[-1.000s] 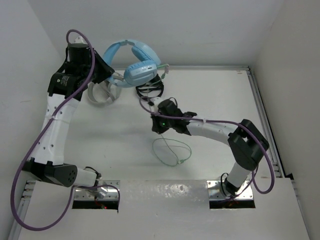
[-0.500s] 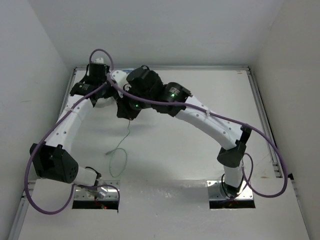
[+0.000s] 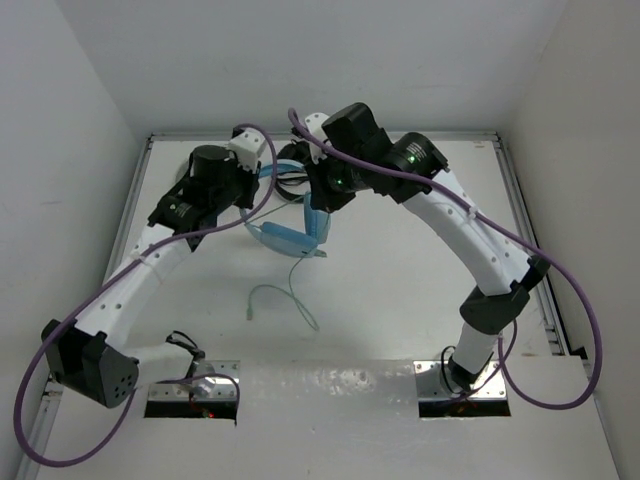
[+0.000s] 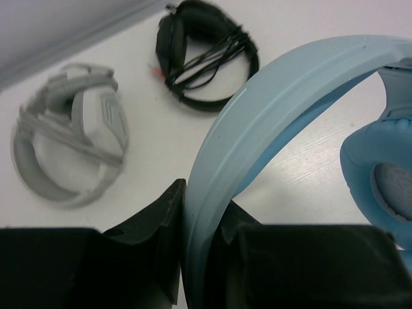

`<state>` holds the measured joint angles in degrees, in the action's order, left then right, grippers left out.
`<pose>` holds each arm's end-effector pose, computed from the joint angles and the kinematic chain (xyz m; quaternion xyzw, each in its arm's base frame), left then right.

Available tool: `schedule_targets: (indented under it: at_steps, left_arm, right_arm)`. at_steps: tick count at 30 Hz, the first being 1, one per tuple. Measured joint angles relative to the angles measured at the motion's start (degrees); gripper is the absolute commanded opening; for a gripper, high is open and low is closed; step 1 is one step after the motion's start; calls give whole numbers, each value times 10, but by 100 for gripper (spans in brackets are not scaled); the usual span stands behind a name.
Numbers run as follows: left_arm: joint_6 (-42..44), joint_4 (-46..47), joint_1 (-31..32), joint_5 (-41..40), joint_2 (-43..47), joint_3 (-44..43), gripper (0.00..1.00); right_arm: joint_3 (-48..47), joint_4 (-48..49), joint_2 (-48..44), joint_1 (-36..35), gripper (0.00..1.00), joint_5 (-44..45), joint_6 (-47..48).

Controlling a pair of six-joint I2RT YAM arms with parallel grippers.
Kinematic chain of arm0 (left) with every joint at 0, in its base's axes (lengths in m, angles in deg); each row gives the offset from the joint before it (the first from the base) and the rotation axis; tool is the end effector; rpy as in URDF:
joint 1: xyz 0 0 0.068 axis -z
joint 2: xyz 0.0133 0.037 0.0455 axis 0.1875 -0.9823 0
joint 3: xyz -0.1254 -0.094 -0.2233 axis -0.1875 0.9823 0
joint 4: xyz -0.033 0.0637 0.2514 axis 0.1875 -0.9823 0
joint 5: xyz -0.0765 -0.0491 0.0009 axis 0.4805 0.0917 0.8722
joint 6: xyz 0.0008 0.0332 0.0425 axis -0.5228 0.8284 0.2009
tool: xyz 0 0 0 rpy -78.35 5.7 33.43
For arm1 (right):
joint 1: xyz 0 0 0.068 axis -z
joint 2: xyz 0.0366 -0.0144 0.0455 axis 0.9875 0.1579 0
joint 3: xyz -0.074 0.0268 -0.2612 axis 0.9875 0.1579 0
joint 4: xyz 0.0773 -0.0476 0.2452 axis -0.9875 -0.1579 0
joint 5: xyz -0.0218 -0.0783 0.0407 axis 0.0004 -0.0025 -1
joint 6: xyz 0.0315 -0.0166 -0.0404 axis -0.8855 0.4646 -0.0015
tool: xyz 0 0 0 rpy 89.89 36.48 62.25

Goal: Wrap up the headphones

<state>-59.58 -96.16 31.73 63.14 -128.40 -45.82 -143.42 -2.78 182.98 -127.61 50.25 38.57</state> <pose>0.2582 -0.0971 0.3638 0.2111 0.8307 -0.0334 0.5140 0.2419 0.2593 0.4502 -0.2592 0.8765 0.2283 0.3354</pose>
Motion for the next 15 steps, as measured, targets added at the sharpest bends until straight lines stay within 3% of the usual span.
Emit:
schedule_targets:
  at_steps: [8,15]
  left_arm:
    - [103,62,16,129,73,53,0]
    - [141,94,16,118,77,61,0]
  right_arm:
    - [15,-27,0,0,0,107,26]
    - [63,33,-12,-3,0,191,76]
